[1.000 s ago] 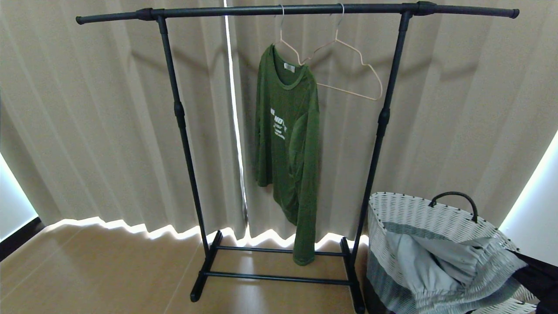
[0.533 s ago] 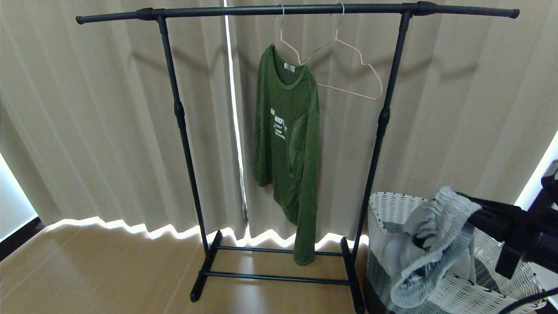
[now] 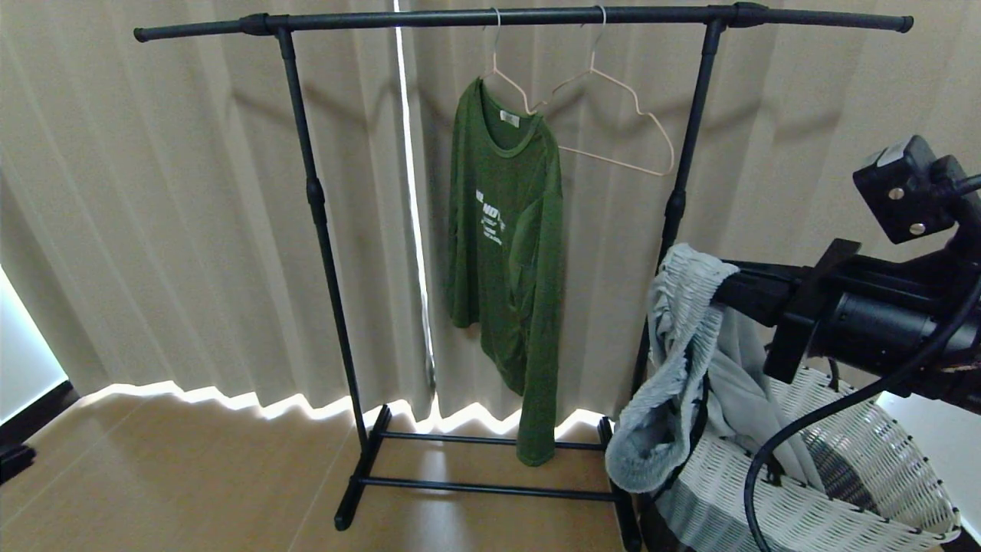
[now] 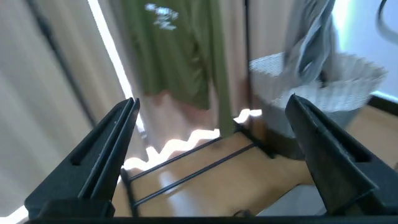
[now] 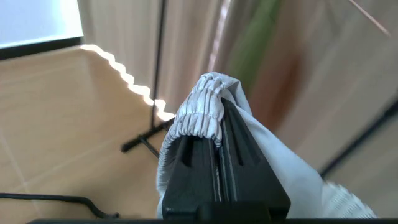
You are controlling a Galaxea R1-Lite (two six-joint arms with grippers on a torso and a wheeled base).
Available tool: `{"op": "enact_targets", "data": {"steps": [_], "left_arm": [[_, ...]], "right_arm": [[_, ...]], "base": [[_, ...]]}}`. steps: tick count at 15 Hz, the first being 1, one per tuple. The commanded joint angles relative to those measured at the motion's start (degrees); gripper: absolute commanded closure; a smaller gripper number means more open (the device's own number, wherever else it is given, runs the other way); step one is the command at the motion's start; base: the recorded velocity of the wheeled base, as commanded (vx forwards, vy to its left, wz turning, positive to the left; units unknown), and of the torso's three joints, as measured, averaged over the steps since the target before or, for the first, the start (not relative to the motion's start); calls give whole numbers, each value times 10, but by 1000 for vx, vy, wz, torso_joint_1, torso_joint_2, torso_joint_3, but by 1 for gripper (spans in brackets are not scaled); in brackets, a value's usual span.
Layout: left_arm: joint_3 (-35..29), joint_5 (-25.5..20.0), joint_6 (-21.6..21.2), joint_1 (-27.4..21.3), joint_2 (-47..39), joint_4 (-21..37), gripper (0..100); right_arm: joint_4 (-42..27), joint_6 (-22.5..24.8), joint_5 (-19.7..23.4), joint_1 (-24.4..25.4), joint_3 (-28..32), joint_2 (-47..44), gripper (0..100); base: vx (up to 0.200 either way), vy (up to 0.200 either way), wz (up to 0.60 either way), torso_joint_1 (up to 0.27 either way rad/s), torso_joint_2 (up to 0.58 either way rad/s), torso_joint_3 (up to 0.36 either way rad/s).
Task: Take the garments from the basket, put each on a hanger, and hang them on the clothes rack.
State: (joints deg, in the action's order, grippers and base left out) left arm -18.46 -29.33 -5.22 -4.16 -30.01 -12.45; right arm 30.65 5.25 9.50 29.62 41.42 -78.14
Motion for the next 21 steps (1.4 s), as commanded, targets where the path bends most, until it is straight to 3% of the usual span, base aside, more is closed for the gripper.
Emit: {"op": "enact_targets", "data": {"steps": [1,2,4,8,10,11,14,16,17,18,21], "left_arm": [[-58,12,21,-119,-276,-144,0],[-73,71,23,-200,-358,-186,0],[-79,138,36,-299,-461,-236,0],[-116,185,82,-408,-622,-333,0],[-126,210,109,-429,-682,-376,0],[-127,221,118,-436,-730,-423,0],[-131,223,128,-458,-792,-505,0],[-142,242,130,-464,-818,-507,0],[-159,274,130,-464,-838,-509,0],[-199,339,130,-463,-868,-509,0],[-205,357,130,-464,-893,-509,0]], "right_arm": [[0,0,4,10,23,-18,100],[1,-1,9,12,39,-31,100],[1,-3,26,21,56,-39,100],[2,-8,32,55,71,-35,100],[2,-20,32,66,74,-33,100],[2,-25,31,69,74,-28,100],[2,-34,32,77,69,-7,100],[2,-38,31,77,68,-1,100],[2,-38,32,78,67,4,100],[2,-38,31,78,67,7,100],[2,-38,32,78,67,10,100]], "base": [[0,0,0,0,0,0],[0,0,0,0,0,0],[0,0,0,0,0,0],[0,0,0,0,0,0],[0,0,0,0,0,0],[0,0,0,0,0,0],[0,0,0,0,0,0],[0,0,0,0,0,0],[0,0,0,0,0,0],[0,0,0,0,0,0],[0,0,0,0,0,0]]}}
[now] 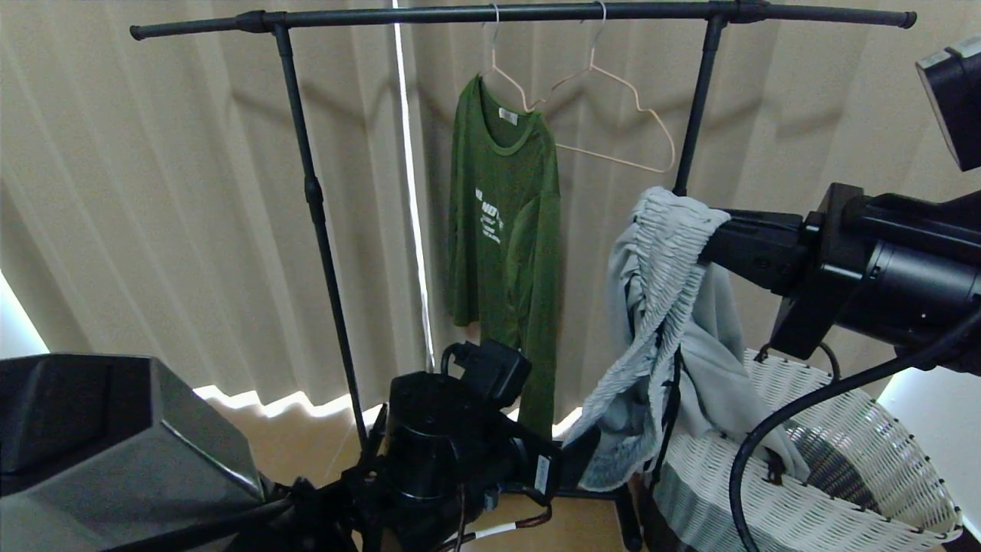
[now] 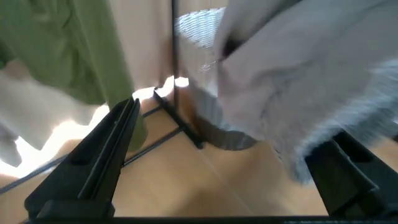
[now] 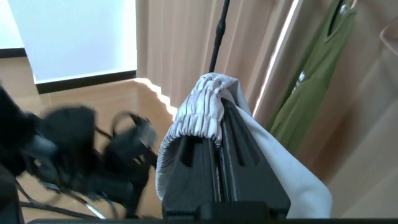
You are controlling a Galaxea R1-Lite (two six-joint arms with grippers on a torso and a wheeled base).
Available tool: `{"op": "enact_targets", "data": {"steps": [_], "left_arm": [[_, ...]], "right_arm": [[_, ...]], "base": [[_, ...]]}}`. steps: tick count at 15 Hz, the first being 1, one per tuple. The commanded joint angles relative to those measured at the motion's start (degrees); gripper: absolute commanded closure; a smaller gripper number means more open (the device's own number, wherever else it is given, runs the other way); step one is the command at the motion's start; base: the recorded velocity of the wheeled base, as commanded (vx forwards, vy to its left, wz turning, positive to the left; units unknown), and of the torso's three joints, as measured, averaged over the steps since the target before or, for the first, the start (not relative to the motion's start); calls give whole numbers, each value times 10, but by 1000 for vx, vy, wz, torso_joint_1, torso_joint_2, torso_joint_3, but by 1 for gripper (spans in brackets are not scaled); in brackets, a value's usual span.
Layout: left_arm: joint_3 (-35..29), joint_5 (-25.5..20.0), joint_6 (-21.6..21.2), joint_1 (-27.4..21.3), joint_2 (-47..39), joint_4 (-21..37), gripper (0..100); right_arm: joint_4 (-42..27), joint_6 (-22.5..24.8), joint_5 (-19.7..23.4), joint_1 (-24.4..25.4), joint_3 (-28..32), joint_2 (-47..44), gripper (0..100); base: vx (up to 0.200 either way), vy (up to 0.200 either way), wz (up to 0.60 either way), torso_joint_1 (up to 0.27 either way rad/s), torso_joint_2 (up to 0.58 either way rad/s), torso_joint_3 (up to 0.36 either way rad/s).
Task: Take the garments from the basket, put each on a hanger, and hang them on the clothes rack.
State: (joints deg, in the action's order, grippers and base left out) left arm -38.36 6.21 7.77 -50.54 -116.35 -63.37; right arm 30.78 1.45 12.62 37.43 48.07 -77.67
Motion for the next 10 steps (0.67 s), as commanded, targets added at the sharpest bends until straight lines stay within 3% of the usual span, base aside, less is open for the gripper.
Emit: {"op": "enact_targets", "data": {"steps": [1,3,4,6,8,10], "left_arm": [[-5,2,1,0,-34,0,0],[9,4,1,2,-34,-1,0],[15,4,1,1,-32,-2,100],[29,4,-4,0,-29,-11,100],[76,9,-23,1,-29,-86,100],[168,13,-120,12,-27,-213,100]], "right_arm": [[1,0,0,0,0,6,100],[1,0,0,0,0,10,100],[0,0,0,0,0,11,100],[1,0,0,-1,0,11,100],[0,0,-1,-2,-1,11,100],[0,-7,-2,-4,-1,10,100]], "base": [[0,0,0,0,0,0],[0,0,0,0,0,0],[0,0,0,0,0,0],[0,0,0,0,0,0],[0,0,0,0,0,0],[0,0,0,0,0,0]]}}
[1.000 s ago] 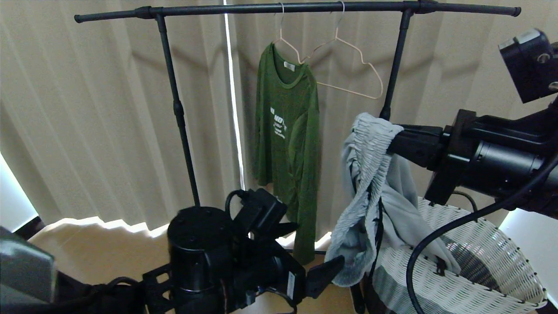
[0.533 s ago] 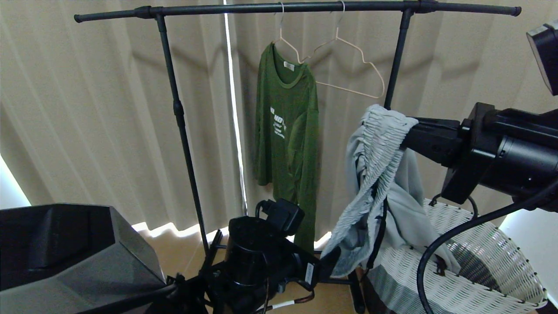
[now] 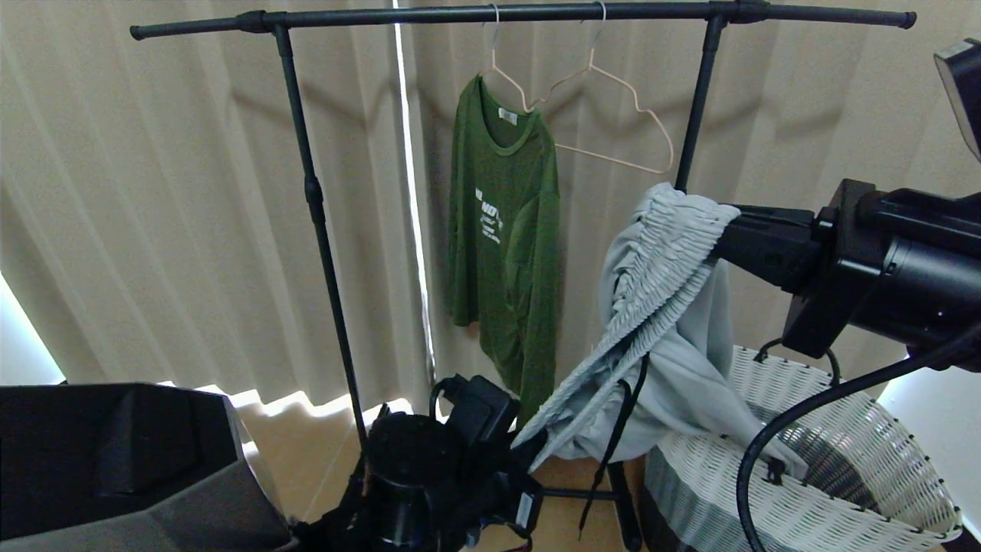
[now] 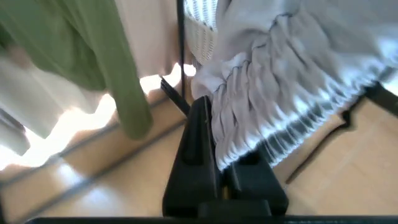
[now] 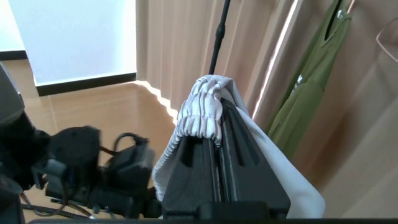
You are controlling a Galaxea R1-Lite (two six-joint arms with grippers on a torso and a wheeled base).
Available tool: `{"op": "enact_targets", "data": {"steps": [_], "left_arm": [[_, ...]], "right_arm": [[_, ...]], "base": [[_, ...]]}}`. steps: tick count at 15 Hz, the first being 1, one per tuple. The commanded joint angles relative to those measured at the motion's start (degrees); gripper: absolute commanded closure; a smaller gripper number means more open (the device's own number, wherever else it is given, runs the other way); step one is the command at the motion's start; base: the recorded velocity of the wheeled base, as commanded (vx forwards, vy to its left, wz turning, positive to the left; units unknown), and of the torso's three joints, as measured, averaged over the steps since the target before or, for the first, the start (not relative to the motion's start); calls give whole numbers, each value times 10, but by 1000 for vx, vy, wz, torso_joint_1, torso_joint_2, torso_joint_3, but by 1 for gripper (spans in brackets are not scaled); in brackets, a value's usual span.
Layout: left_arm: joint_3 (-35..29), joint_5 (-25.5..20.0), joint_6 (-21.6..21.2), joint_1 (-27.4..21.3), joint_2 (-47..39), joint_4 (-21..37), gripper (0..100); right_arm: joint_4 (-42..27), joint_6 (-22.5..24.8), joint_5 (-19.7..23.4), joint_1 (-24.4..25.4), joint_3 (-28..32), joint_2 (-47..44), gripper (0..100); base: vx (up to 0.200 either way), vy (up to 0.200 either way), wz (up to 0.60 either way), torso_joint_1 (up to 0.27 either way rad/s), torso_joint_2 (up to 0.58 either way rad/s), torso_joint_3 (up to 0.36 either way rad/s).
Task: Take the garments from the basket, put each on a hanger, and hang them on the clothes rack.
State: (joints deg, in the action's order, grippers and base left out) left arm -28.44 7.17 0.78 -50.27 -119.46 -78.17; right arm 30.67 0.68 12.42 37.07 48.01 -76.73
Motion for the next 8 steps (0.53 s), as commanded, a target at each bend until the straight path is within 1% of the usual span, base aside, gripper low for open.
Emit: {"op": "enact_targets", "data": {"steps": [1,2,3,4,5,6,7,8], "left_arm": [[97,3,-89,28,10,-117,100],[110,1,-104,49,39,-118,100],[109,1,-107,68,83,-98,100],[97,-3,-108,89,140,-39,100],[88,-5,-108,97,170,-6,100],[44,-15,-107,118,269,128,100],[10,-23,-106,128,317,205,100],[-46,-29,-102,138,373,314,100]], "right_arm": [[1,-2,0,-2,0,-1,100],[0,-2,0,-2,-1,-2,100],[0,-2,-1,-3,-5,-4,100],[0,-2,-1,-3,-7,-5,100],[0,-2,-2,-3,-7,-6,100],[0,-2,-2,-3,-6,-6,100],[0,-1,-2,-3,-5,-6,100],[0,0,-3,-3,-5,-6,100]], "base": [[0,0,0,0,0,0],[0,0,0,0,0,0],[0,0,0,0,0,0],[0,0,0,0,0,0],[0,0,0,0,0,0],[0,0,0,0,0,0],[0,0,0,0,0,0],[0,0,0,0,0,0]]}}
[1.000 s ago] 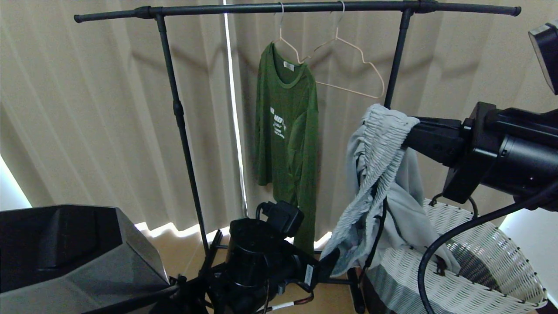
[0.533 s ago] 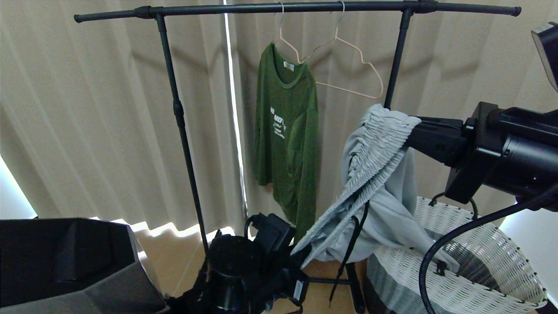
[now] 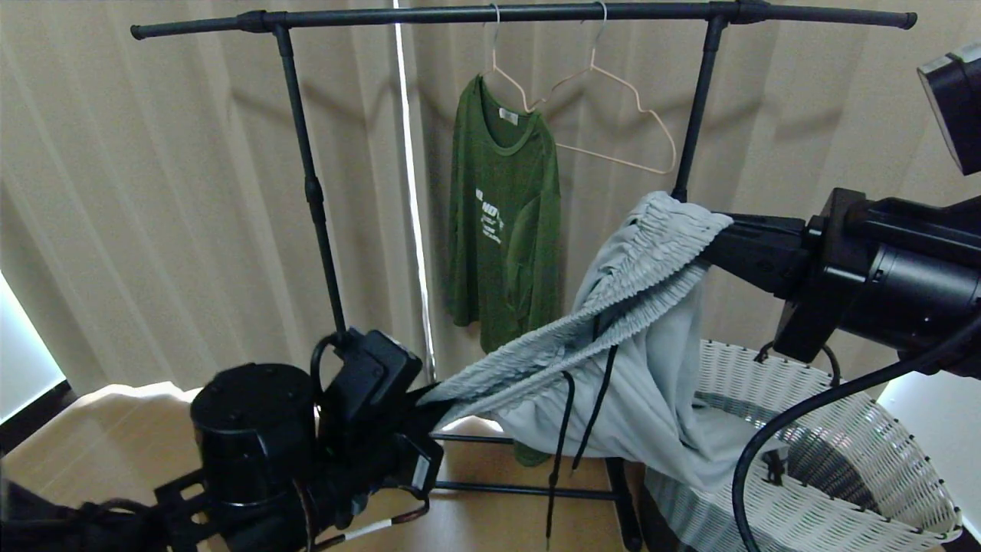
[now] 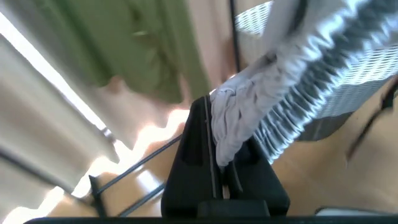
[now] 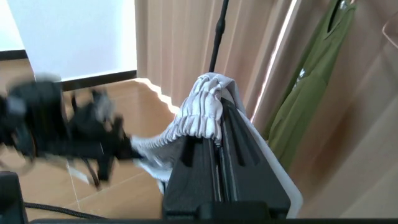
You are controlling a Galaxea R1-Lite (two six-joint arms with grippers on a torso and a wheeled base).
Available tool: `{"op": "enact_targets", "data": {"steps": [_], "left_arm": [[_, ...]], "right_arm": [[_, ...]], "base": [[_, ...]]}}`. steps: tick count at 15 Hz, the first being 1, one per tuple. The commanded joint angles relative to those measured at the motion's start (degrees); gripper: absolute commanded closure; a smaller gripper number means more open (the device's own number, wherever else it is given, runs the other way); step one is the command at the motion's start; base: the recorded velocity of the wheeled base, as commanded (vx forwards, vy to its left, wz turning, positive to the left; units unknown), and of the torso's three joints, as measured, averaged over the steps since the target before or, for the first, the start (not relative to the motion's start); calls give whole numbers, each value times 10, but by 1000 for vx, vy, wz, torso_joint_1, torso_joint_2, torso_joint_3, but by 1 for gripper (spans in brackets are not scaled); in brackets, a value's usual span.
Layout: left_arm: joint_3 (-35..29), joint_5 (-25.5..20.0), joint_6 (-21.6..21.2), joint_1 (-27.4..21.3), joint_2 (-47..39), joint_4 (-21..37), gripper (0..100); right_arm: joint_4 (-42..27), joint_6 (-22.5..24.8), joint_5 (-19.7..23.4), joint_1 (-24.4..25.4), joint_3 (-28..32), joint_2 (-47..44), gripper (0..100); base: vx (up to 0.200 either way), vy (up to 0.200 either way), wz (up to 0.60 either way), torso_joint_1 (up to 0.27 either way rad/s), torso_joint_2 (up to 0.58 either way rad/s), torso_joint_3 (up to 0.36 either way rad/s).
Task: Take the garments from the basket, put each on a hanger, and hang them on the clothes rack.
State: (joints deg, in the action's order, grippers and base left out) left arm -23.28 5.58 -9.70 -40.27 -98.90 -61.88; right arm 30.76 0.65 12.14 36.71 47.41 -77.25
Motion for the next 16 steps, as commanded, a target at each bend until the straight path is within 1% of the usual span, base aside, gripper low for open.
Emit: {"op": "enact_targets", "data": {"steps": [1,3,4,6,8,9,10,11,13,14,16], "left_arm": [[-146,-21,12,48,201,229,100],[-236,-28,22,64,235,323,100],[-273,-28,23,71,242,357,100],[-316,-28,22,71,246,393,100],[-382,-28,20,70,245,439,100],[-402,-28,20,69,243,458,100],[-402,-28,20,69,243,458,100],[-425,-29,20,56,242,495,100],[-415,-31,22,34,244,525,100],[-398,-31,22,30,244,526,100],[-376,-31,23,29,247,524,100]], "right_arm": [[0,1,0,-7,4,-1,100],[0,9,1,-32,11,-1,100],[0,17,1,-47,16,-2,100],[0,20,1,-70,27,-2,100],[-1,23,1,-98,42,2,100],[-1,30,1,-108,42,2,100],[-1,30,1,-108,42,2,100],[-1,36,1,-124,37,2,100],[-1,36,1,-124,36,-1,100],[0,37,1,-124,19,-2,100],[0,47,0,-124,14,0,100]], "base": [[0,0,0,0,0,0],[0,0,0,0,0,0],[0,0,0,0,0,0],[0,0,0,0,0,0],[0,0,0,0,0,0],[0,0,0,0,0,0],[0,0,0,0,0,0],[0,0,0,0,0,0],[0,0,0,0,0,0],[0,0,0,0,0,0],[0,0,0,0,0,0]]}}
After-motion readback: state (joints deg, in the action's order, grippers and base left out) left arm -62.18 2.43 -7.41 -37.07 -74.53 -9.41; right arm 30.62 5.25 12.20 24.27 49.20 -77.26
